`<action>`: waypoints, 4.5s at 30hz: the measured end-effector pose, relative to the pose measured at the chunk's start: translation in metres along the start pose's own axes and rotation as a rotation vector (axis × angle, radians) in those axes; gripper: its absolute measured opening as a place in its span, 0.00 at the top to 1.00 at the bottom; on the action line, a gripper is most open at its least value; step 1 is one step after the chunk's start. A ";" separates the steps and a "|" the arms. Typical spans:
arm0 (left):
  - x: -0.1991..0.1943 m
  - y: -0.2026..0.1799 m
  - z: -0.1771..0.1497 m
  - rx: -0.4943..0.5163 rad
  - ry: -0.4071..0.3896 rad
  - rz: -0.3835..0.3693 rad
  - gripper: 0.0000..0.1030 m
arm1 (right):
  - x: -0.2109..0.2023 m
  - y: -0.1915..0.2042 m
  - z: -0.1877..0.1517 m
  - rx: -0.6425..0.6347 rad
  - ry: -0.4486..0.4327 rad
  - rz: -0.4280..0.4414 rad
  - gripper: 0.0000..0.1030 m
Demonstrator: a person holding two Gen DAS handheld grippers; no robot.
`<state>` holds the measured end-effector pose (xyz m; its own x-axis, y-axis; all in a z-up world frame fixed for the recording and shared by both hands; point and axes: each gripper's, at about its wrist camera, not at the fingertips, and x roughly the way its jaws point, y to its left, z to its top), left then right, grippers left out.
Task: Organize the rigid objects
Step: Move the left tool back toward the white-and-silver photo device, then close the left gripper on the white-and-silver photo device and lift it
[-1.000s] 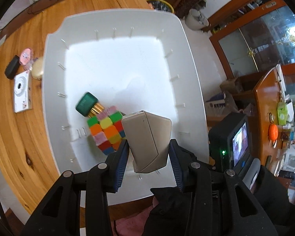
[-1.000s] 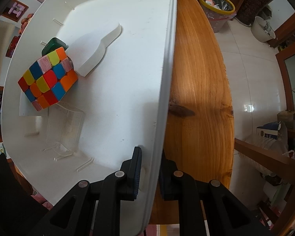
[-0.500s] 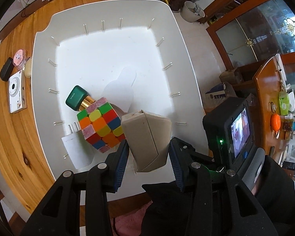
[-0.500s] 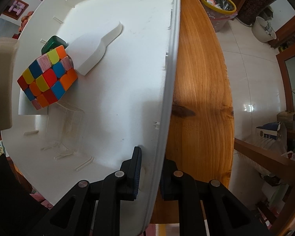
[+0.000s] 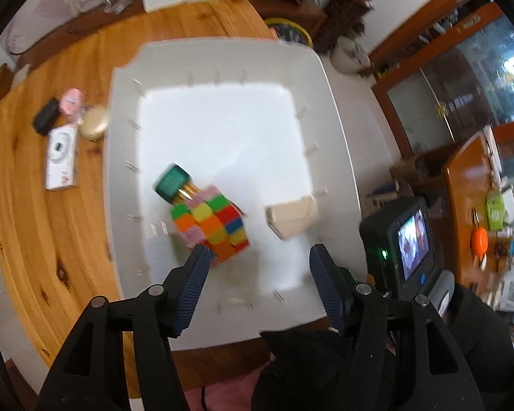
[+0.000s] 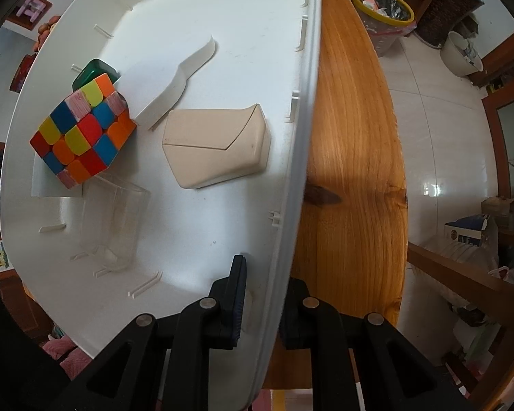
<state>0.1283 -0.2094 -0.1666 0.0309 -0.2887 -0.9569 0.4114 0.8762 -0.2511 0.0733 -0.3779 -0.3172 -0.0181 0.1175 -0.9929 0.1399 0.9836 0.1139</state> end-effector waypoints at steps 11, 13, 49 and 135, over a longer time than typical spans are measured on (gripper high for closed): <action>-0.052 0.048 0.006 -0.098 -0.227 0.130 0.37 | -0.004 -0.002 -0.001 0.012 -0.010 0.003 0.84; -0.060 0.060 0.007 -0.117 -0.256 0.162 0.37 | -0.004 -0.002 -0.001 0.015 -0.011 0.003 0.84; 0.011 0.246 0.042 -0.469 -0.086 0.096 0.29 | -0.002 0.013 0.016 0.046 0.066 -0.073 0.84; 0.041 0.269 0.057 -0.574 0.071 0.054 0.57 | -0.004 0.032 0.026 0.005 0.111 -0.124 0.81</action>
<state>0.2917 -0.0076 -0.2652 -0.0312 -0.2284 -0.9731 -0.1500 0.9636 -0.2214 0.1039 -0.3506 -0.3103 -0.1445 0.0098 -0.9895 0.1350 0.9908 -0.0099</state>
